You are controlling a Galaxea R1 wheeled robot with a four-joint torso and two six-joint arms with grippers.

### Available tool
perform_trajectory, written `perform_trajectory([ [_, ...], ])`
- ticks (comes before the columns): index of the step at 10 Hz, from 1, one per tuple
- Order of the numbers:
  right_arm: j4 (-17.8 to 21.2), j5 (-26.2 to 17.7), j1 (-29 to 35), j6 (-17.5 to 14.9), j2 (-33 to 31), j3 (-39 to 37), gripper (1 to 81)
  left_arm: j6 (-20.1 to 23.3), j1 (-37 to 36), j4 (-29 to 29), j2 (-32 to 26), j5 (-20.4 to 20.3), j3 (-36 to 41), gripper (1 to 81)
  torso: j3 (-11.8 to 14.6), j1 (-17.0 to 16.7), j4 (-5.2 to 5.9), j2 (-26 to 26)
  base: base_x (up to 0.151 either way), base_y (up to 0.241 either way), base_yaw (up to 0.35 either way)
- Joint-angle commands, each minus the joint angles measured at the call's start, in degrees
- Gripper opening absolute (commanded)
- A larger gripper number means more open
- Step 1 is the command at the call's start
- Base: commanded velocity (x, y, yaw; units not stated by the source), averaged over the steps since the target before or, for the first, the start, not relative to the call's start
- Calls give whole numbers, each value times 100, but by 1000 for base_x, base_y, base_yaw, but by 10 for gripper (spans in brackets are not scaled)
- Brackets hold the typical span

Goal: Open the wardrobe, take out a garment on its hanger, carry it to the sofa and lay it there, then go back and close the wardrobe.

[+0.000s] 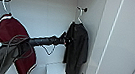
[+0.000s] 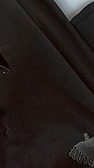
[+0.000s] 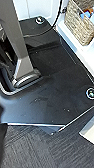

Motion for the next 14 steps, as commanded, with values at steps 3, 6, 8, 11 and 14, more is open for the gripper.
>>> perform_trajectory([
  [3, 59, -317, 254, -2, 0, -1, 811, -33, -1679, -37, -3, 27, -94, 811, 0, 0, 0, 0, 0, 0, 0],
  [6, 51, -317, 271, -2, 0, 25, 811, -156, -2101, -72, 14, 45, -85, 811, 0, 0, 0, 0, 0, 0, 0],
  [8, 51, -317, 271, -2, 9, 25, 811, -262, -2338, -98, 23, 54, -68, 811, 0, 0, 0, 0, 0, 0, 0],
  [11, 60, -317, 263, -2, 9, 34, 811, -367, -2637, -151, 76, 124, -94, 811, -543, 0, 0, 0, 0, 0, 0],
  [14, 51, -317, 262, 7, 18, 34, 811, -490, -2937, -177, 146, 124, -94, 811, -153, -2, 0, 0, 0, 0, 0],
])
